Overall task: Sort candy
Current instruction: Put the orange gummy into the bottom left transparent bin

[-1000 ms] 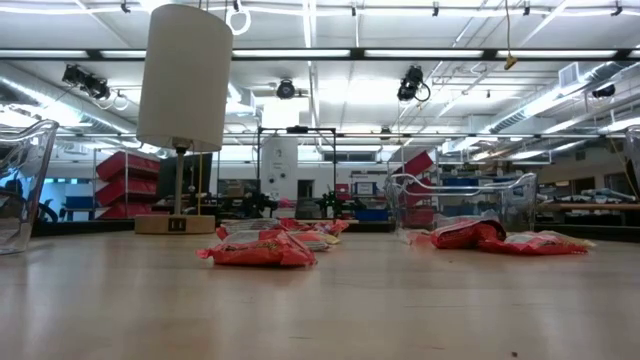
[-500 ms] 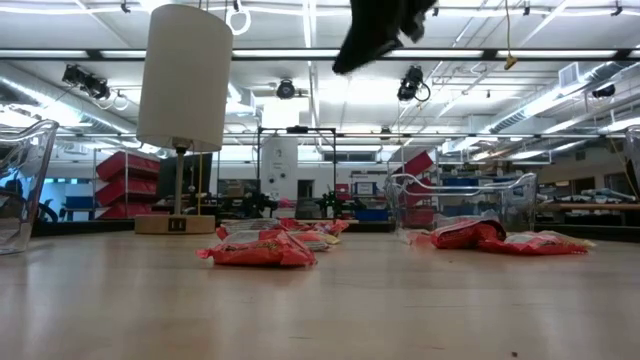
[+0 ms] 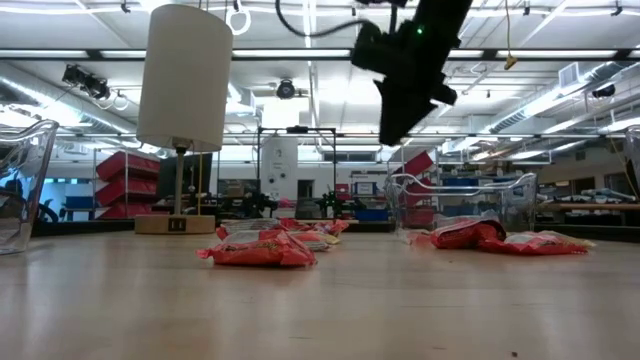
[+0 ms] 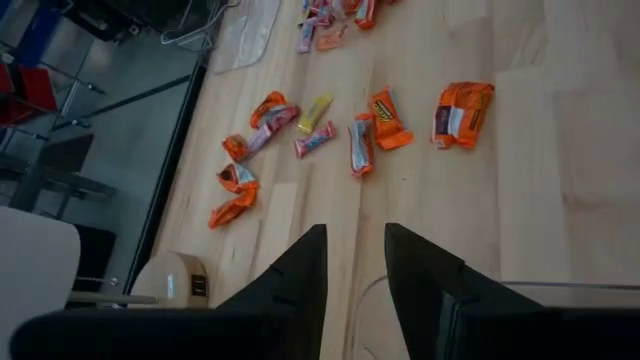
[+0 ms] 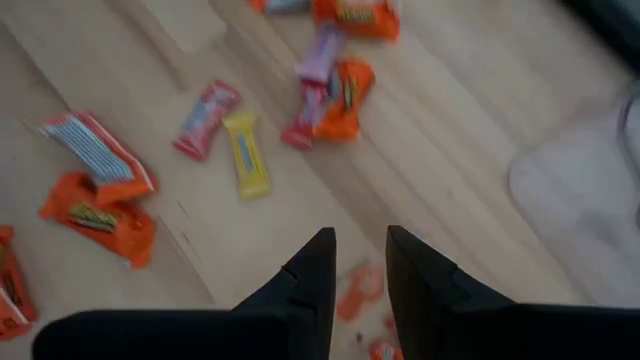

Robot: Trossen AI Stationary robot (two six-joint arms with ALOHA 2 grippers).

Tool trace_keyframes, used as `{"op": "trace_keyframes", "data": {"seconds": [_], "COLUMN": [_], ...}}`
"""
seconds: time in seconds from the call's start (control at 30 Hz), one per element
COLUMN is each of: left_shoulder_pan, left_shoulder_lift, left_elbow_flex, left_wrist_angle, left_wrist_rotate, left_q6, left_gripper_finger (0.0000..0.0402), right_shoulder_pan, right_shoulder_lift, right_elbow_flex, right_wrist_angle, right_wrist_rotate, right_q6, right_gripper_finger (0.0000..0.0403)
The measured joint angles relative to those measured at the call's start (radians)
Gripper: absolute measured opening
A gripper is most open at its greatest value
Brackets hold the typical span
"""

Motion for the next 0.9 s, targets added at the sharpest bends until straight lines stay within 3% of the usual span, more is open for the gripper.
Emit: {"op": "trace_keyframes", "data": {"seconds": [0.33,0.9], "left_shoulder_pan": [0.007,0.007], "left_shoulder_lift": [0.0,0.0], "left_elbow_flex": [0.0,-0.001], "left_wrist_angle": [0.0,0.0], "left_wrist_rotate": [-0.03,-0.073], "left_q6": [0.0,-0.001], "left_gripper_finger": [0.0106,0.0106], "right_shoulder_pan": [-0.048,-0.047], "right_shoulder_lift": [0.0,0.001], "right_elbow_flex": [-0.139,-0.277], "right_wrist_angle": [0.069,0.268], "right_wrist_rotate": [-0.088,-0.131], "right_q6": [0.049,0.119], "right_gripper_finger": [0.0101,0.012]}}
